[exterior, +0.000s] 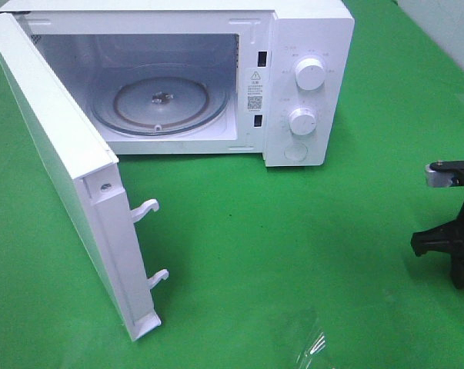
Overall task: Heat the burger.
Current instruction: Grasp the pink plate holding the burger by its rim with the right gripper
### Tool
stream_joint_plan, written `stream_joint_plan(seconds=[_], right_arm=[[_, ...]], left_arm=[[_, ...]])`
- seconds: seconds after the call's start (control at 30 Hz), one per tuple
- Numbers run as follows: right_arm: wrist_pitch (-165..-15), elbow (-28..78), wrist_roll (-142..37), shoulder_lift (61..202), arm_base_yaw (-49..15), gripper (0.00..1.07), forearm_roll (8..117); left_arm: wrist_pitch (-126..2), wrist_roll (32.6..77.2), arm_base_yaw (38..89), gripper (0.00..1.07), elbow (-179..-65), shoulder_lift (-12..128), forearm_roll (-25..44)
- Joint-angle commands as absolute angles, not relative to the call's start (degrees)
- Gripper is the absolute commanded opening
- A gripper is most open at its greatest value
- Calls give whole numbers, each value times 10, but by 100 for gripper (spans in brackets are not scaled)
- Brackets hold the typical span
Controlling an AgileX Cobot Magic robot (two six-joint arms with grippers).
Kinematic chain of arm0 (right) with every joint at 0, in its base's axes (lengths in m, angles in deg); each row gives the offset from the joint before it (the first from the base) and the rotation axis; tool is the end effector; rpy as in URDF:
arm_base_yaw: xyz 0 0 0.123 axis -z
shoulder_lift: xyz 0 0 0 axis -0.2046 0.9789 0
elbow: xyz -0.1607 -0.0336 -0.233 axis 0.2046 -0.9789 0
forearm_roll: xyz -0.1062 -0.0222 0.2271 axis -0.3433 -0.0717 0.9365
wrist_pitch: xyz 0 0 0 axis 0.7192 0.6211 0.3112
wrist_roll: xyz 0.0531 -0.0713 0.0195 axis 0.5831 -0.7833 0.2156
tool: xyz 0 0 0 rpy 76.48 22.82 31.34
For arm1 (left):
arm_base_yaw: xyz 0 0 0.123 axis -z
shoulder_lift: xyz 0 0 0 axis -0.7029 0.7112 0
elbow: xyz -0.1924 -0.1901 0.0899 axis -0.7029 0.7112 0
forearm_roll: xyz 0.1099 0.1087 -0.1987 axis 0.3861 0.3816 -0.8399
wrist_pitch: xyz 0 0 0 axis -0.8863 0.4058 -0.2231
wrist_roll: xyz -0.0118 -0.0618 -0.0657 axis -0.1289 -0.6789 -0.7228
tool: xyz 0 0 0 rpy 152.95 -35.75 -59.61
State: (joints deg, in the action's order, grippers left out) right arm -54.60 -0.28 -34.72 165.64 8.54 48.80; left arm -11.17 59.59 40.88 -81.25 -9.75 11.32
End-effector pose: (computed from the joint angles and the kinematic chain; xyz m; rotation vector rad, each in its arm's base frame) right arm 0.2670 0.0037 0.1054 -0.0398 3.0731 -0.1911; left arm -0.0052 -0.0182 0.2833 0.0959 2.0321 -0.1362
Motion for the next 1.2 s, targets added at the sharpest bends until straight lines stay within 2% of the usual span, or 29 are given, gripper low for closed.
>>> stream_joint_plan(seconds=[0.03,0.67,1.2], right_arm=[[-552,-17,-343,1662,90,1,491],[-523,-19,-293,1613,88,0,451],[-480,-32,-144,1591,5,0,312]], left_arm=[[-112,597,408,80,-811,-99,112],[-112,597,408,80,-811,-99,112],[-112,596,408,80,-811,-99,112]])
